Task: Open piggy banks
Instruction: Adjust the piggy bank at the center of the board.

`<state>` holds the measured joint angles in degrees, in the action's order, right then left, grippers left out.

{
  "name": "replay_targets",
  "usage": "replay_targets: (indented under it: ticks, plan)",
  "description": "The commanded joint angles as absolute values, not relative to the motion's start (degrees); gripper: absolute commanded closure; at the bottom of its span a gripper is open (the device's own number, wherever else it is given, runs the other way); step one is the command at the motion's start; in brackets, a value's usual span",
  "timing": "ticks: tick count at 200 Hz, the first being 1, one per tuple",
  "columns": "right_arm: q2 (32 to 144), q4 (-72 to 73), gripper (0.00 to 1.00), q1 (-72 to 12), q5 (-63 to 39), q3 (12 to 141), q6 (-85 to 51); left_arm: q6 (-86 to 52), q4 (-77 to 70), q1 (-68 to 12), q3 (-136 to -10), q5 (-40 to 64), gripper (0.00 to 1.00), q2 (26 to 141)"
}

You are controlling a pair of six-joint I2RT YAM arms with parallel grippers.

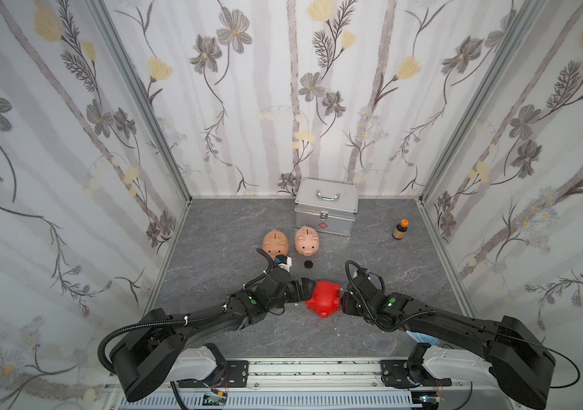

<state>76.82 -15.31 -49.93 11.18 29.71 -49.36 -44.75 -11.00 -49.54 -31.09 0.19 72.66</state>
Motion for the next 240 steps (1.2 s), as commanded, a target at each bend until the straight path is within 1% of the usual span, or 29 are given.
replay_targets:
  ticks: [1, 50, 102, 155, 209, 240]
  plan:
    - [76.91, -11.12, 0.44, -50.19, 8.96, 29.52, -48.8, -42.63, -8.32, -50.24, -32.21, -4.19, 0.0, 72.42]
    - [77.95, -7.09, 0.45, -50.36, 5.39, 29.55, -49.12, -41.04, -8.07, -51.32, -33.68, -3.1, 0.0, 73.9]
    - [78.4, -4.15, 0.46, -51.0, 3.09, 29.2, -49.66, -41.78, -9.66, -51.29, -34.04, 0.88, 0.0, 76.37]
    - [80.8, -0.93, 0.47, -51.58, 1.96, 29.74, -50.61, -45.23, -15.26, -48.67, -31.66, 5.06, 0.0, 77.71]
    - [84.7, 1.93, 0.48, -52.47, 1.76, 31.37, -51.5, -46.75, -19.11, -47.19, -30.08, 7.86, 0.0, 79.67]
    - [85.0, 0.81, 0.49, -52.43, 4.83, 32.0, -52.36, -46.71, -19.61, -46.29, -29.94, 8.35, 0.0, 80.42]
